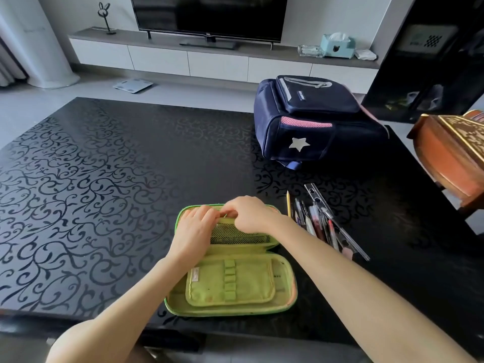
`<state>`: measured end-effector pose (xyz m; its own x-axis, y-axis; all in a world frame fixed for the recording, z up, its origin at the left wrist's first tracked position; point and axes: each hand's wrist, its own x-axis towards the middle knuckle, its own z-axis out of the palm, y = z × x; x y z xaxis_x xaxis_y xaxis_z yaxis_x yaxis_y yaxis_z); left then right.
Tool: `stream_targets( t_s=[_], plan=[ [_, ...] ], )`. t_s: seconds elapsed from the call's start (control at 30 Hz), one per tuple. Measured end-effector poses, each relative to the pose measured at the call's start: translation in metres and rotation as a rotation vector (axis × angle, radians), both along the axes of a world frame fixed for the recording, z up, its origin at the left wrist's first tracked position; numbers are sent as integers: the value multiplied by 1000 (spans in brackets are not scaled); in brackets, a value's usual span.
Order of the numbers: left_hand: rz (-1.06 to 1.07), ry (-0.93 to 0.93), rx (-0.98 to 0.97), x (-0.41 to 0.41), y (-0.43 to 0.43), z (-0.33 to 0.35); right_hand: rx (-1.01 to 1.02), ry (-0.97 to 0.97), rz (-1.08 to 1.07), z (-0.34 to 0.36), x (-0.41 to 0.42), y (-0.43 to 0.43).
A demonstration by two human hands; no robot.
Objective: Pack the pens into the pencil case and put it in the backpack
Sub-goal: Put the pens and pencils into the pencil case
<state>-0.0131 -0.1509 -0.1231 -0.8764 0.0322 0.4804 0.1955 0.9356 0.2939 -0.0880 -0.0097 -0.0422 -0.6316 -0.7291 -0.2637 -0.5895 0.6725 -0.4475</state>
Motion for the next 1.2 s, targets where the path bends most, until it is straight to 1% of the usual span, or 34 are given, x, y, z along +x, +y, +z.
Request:
stream_targets(
  t_s=[0.07, 0.1, 0.13, 0.2, 0.23, 0.3, 0.37, 0.43, 0.5, 0.6, 0.73, 0.93, 1.1, 1.2],
  plan=[
    [27, -70, 2, -1, 0, 0, -12, 21, -64, -8, 3, 12],
    [49, -89, 2, -3, 0, -1, -72, 48, -124, -14, 4, 19],
    [60, -98, 7, -4, 0, -1, -178, 104, -210, -20, 5, 28],
    [57, -86, 7, -6, -1, 0, -372, 272, -495, -28, -1, 50],
    [49, -78, -6, -6, -2, 1, -386, 345, -664, -29, -9, 65],
    [31, -63, -32, -6, -2, 4, -235, 404, -942, -32, -31, 105],
    [36, -64, -58, -4, -3, 7, -57, 338, -1122, -40, -51, 146],
    [45, -80, -98, -5, -4, 9, 26, 231, -1222, -48, -63, 175],
    [66, -108, -148, -8, -4, 10, 39, 124, -1248, -52, -70, 190],
    [105, -166, -177, -10, 0, 13, 38, 36, -1176, -50, -73, 191],
    [141, -153, -190, -7, 6, 20, 55, 32, -1086, -53, -70, 180],
    [36, -31, -197, 9, 18, 32, 125, 44, -1033, -54, -69, 164],
    [-13, -40, -165, 22, 30, 37, 215, 81, -1045, -63, -68, 154],
    [-52, -80, -155, 31, 36, 41, 181, 66, -1066, -62, -69, 154]
  ],
)
